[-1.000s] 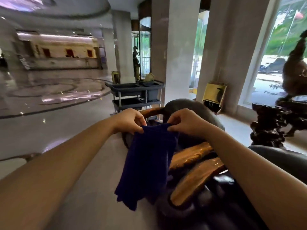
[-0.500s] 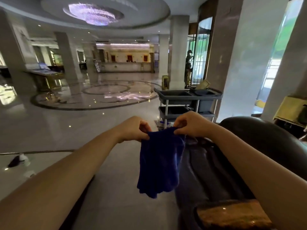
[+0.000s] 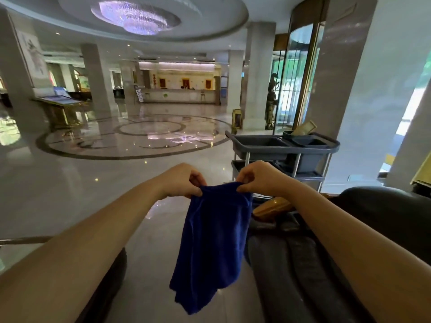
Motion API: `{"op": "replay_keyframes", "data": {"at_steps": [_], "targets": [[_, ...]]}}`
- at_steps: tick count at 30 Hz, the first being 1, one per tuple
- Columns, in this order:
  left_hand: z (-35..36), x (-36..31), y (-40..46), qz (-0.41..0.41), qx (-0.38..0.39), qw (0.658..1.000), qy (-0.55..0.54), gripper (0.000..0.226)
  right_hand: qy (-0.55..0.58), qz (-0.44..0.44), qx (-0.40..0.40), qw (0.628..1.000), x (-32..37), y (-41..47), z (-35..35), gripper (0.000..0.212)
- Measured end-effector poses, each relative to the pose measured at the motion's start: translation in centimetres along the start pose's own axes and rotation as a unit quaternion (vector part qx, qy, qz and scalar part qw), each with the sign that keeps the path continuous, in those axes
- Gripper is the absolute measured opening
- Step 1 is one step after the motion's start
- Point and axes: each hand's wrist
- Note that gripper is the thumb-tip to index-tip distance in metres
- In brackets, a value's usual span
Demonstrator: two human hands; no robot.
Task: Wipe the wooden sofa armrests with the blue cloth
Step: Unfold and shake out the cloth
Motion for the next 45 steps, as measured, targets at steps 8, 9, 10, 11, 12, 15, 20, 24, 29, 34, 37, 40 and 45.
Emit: {"op": "replay_keyframes", "data": {"at_steps": [8, 9, 10, 11, 12, 15, 20, 24, 29, 34, 37, 40, 45], "targets": [[-6.0, 5.8, 17.6, 0.035, 0.046, 0.998, -0.001, 0.017, -0.027, 0.043, -0.022, 0.998, -5.4, 16.7, -1.7, 0.011], [-6.3, 6.6, 19.8, 0.035, 0.048, 0.998, -0.001, 0.018, -0.028, 0.048, -0.022, 0.998, -6.3, 18.5, -1.8, 0.013], [-6.5, 7.3, 21.9, 0.037, 0.048, 0.998, 0.001, 0.019, -0.029, 0.051, -0.023, 0.998, -7.3, 20.4, -1.9, 0.016], [-6.8, 8.1, 24.2, 0.04, 0.049, 0.998, 0.002, 0.019, -0.03, 0.052, -0.023, 0.998, -8.4, 22.4, -2.0, 0.017], [-7.0, 8.8, 26.6, 0.044, 0.05, 0.998, 0.004, 0.018, -0.033, 0.052, -0.024, 0.998, -9.6, 24.3, -2.2, 0.018], [-7.9, 10.6, 33.7, 0.059, 0.055, 0.997, 0.01, 0.014, -0.053, 0.052, -0.029, 0.997, -13.2, 30.2, -3.1, 0.015], [-9.5, 13.2, 47.1, 0.07, 0.048, 0.996, -0.001, 0.016, -0.059, 0.043, -0.056, 0.996, -20.3, 41.2, -5.6, 0.012], [-10.4, 15.3, 57.5, 0.072, 0.053, 0.996, -0.01, 0.016, -0.053, 0.05, -0.064, 0.995, -25.8, 49.7, -7.6, 0.014], [-12.6, 17.3, 69.8, 0.078, 0.058, 0.995, -0.023, 0.017, -0.068, 0.051, -0.081, 0.993, -31.0, 59.8, -10.4, 0.009], [-15.7, 17.5, 82.7, 0.127, 0.047, 0.991, -0.015, 0.016, -0.101, 0.047, -0.145, 0.983, -35.7, 69.4, -14.3, 0.015], [-17.0, 17.5, 90.6, 0.164, 0.053, 0.985, -0.018, 0.015, -0.109, 0.057, -0.201, 0.972, -39.0, 74.6, -16.5, 0.014], [-17.7, 17.1, 97.2, 0.203, 0.069, 0.977, -0.003, 0.017, -0.136, 0.087, -0.216, 0.963, -41.4, 78.5, -18.7, 0.008], [-18.7, 15.1, 108.7, 0.276, 0.072, 0.958, -0.016, 0.015, -0.167, 0.107, -0.276, 0.94, -45.4, 84.4, -23.3, 0.01]]}}
Point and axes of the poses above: each hand's wrist, its own y-axis towards the middle knuckle, its own z-axis out of the palm, x = y × z, and after that the axes turned 4 degrees about -x, right-handed
